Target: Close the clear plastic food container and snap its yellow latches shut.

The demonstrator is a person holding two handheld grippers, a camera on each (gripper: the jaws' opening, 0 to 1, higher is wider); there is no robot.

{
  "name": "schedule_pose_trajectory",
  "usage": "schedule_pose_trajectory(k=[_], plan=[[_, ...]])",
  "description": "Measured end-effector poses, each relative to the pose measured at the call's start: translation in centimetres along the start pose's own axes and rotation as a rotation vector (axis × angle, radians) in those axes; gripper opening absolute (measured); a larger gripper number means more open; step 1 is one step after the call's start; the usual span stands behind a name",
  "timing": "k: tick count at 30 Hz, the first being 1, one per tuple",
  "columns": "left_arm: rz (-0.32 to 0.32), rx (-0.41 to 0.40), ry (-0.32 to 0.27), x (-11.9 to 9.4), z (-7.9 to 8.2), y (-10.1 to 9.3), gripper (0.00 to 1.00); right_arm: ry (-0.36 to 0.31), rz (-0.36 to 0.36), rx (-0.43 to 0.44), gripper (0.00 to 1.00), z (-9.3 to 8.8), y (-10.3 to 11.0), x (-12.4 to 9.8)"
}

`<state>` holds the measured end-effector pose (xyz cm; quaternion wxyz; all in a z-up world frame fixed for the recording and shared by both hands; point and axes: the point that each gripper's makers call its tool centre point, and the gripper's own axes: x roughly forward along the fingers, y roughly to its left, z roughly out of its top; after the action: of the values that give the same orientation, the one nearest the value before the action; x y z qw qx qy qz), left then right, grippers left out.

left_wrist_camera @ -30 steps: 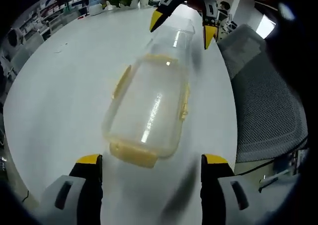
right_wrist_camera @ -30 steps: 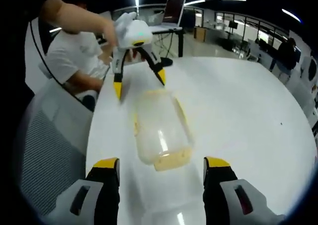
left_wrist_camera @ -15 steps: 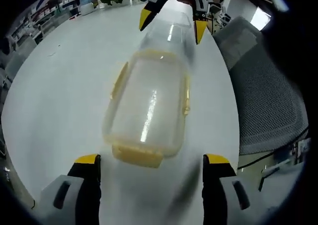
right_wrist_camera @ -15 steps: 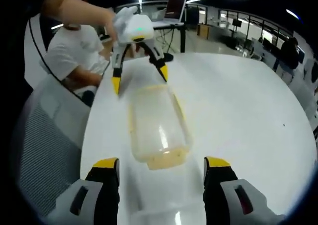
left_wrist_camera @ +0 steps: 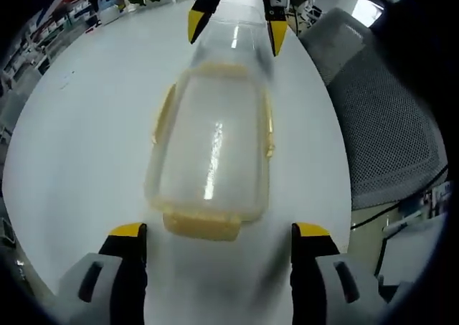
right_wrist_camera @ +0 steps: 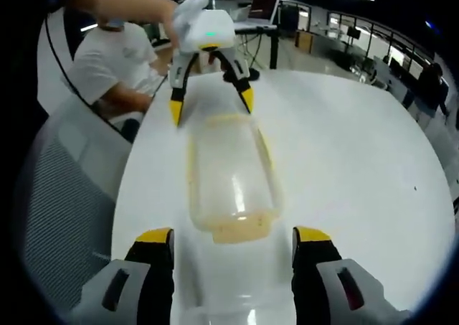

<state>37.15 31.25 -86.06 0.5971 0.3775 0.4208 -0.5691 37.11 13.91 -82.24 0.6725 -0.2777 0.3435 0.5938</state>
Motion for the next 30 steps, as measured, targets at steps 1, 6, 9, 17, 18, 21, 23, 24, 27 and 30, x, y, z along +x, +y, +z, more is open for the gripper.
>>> schedule_pose_trajectory(k=[1, 6, 9, 17, 18, 21, 23, 24, 27, 30], plan=[[0.001, 0.010, 0.003, 0.0, 0.0, 0.1, 0.82, 0.004, 0.001, -0.003, 0.66, -0.1, 0.0, 0.0], [0.001, 0.050, 0.027, 0.1, 0.0, 0.2, 0.82, 0.028, 0.002, -0.023, 0.65, -0.4, -0.1, 0.3], [0.000, 0.066, 0.034, 0.1, 0.0, 0.3, 0.81, 0.039, 0.005, -0.032, 0.64, -0.5, -0.2, 0.6], [0.007, 0.096, 0.049, 0.2, -0.1, 0.7, 0.80, 0.076, 0.015, -0.074, 0.62, -0.6, -0.1, 1.4], [0.009, 0.098, 0.049, 0.2, -0.1, 0.7, 0.80, 0.077, 0.011, -0.078, 0.62, -0.5, -0.1, 1.4], [0.008, 0.100, 0.048, 0.2, 0.0, 0.7, 0.80, 0.084, 0.012, -0.081, 0.61, -0.3, -0.1, 1.7], [0.007, 0.102, 0.048, 0.2, 0.0, 0.7, 0.80, 0.098, 0.011, -0.090, 0.60, -0.5, -0.2, 1.9], [0.007, 0.103, 0.048, 0.2, 0.0, 0.7, 0.80, 0.103, 0.012, -0.095, 0.60, -0.5, -0.2, 2.0], [0.006, 0.103, 0.048, 0.2, 0.0, 0.7, 0.79, 0.110, 0.015, -0.100, 0.59, -0.5, -0.1, 2.2], [0.004, 0.105, 0.047, 0.2, 0.1, 0.8, 0.77, 0.129, 0.015, -0.100, 0.58, -0.8, -0.3, 2.4]])
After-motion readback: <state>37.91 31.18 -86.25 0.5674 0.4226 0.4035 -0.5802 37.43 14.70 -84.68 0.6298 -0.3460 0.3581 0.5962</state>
